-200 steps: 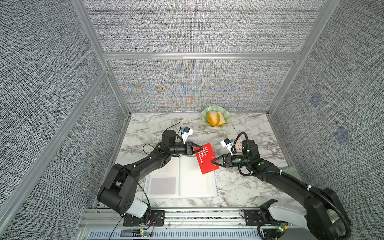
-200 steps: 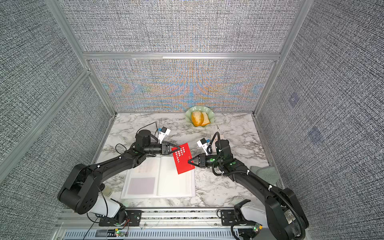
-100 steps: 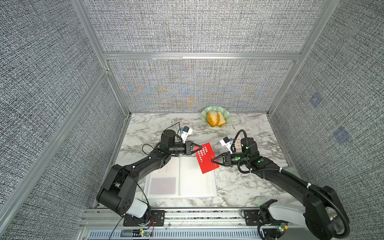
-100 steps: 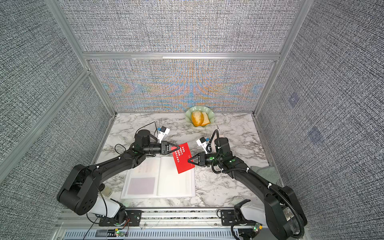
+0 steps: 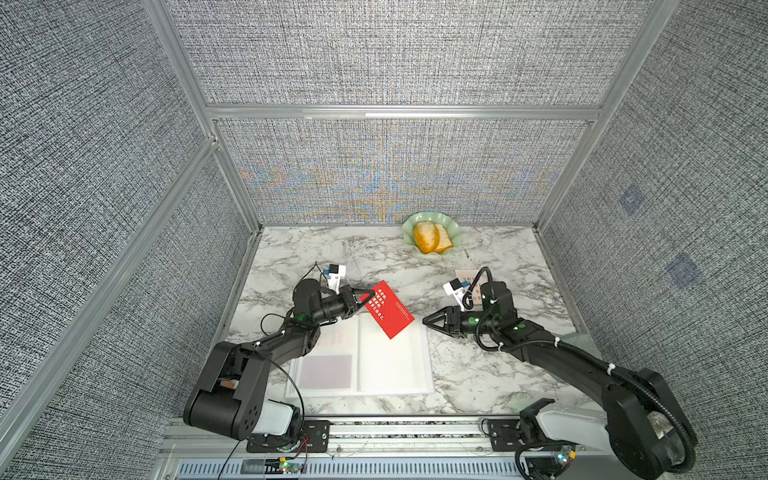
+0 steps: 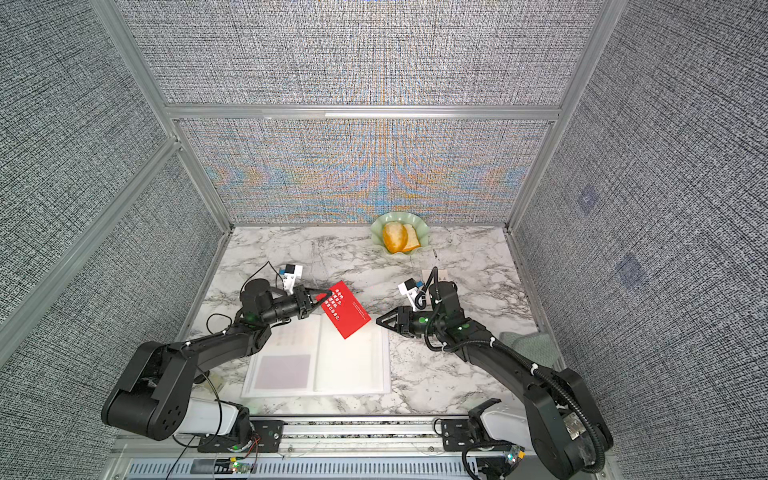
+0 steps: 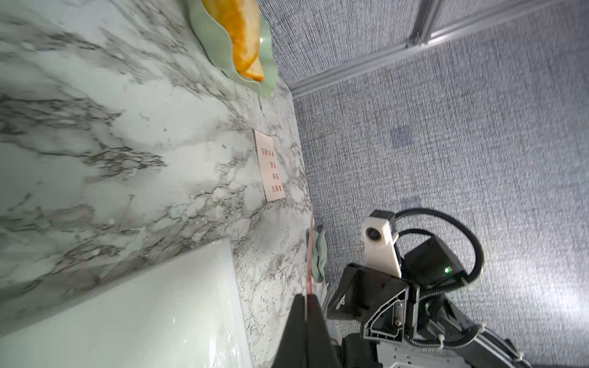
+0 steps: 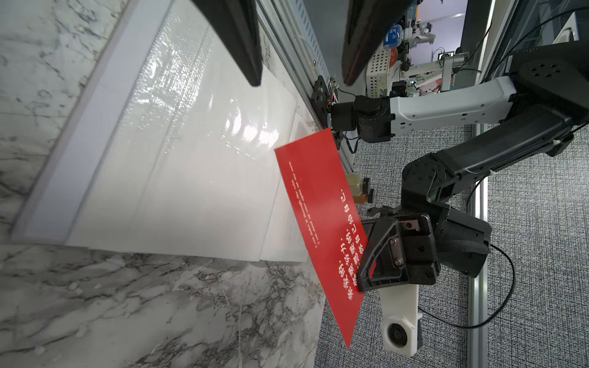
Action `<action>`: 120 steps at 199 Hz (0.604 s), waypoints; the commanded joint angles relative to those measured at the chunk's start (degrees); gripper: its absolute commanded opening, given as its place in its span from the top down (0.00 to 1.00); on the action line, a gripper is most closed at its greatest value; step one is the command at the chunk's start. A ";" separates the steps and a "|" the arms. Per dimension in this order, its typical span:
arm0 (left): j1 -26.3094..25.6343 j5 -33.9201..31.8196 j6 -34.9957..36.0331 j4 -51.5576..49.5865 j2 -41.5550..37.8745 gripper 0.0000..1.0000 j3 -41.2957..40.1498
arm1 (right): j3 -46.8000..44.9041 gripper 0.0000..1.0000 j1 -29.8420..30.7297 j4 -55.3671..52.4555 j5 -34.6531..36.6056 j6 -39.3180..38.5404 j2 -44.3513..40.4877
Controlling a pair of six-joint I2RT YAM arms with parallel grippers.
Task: Place the photos into the photo albums
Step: Pick up the photo at the center of the board.
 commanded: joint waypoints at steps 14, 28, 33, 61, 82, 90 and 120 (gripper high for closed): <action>1.26 -7.17 -7.41 8.95 -2.33 1.00 -3.49 | -1.90 0.56 3.78 12.41 6.86 8.17 2.84; 1.38 -9.43 -7.87 8.54 -3.81 1.00 -4.47 | -1.76 0.56 5.69 15.17 8.93 9.56 4.60; 1.48 -10.26 -7.96 8.12 -4.34 1.00 -4.70 | -1.71 0.56 6.27 16.41 9.64 10.17 5.11; 1.75 -14.52 -7.64 4.28 -7.60 1.00 -5.68 | -1.17 0.55 8.78 22.40 13.02 13.70 7.75; 1.75 -16.16 -7.31 1.93 -9.19 1.00 -5.90 | 0.64 0.55 9.85 24.05 14.98 15.00 10.11; 1.75 -16.64 -7.64 1.84 -9.49 1.00 -6.19 | 1.33 0.55 10.21 25.48 15.06 15.80 11.38; 1.76 -17.74 -9.44 3.46 -9.91 1.00 -7.54 | 4.68 0.56 12.43 29.74 15.62 17.92 17.05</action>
